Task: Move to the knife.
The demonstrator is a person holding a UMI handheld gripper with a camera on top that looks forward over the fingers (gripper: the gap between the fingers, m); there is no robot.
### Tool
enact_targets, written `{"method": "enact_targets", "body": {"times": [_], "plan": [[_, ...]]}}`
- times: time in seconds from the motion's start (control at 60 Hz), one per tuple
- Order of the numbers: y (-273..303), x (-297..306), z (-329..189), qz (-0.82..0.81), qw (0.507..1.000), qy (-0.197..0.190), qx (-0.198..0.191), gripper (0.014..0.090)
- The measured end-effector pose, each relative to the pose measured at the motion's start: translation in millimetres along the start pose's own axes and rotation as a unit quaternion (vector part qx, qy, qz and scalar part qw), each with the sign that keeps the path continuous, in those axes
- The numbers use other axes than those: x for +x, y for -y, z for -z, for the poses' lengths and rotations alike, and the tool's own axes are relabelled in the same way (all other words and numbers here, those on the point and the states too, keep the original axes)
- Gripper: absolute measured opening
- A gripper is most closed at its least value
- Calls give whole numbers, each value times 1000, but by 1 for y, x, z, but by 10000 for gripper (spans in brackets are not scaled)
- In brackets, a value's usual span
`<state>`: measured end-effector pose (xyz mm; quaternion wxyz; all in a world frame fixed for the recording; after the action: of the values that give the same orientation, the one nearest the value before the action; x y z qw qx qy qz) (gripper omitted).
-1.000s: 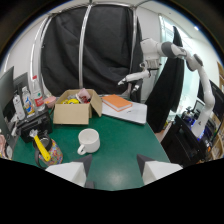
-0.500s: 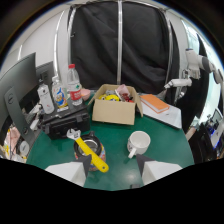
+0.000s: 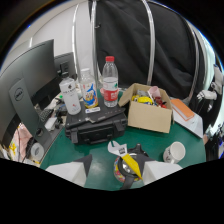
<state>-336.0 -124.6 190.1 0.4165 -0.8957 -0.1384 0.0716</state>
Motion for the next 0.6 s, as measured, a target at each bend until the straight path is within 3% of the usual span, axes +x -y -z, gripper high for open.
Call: {"method": "enact_targets", "body": {"times": [0.383,0.4,0.417,0.6], "plan": [[41,-64,-78,-5,1000,-12,18,853],[42,-65,-82,-6,1000,-13,19,812],[43,-66,-85,-6,1000,-13,19,852],[46,-70,-118,-18,999,-23,15,852]]}}
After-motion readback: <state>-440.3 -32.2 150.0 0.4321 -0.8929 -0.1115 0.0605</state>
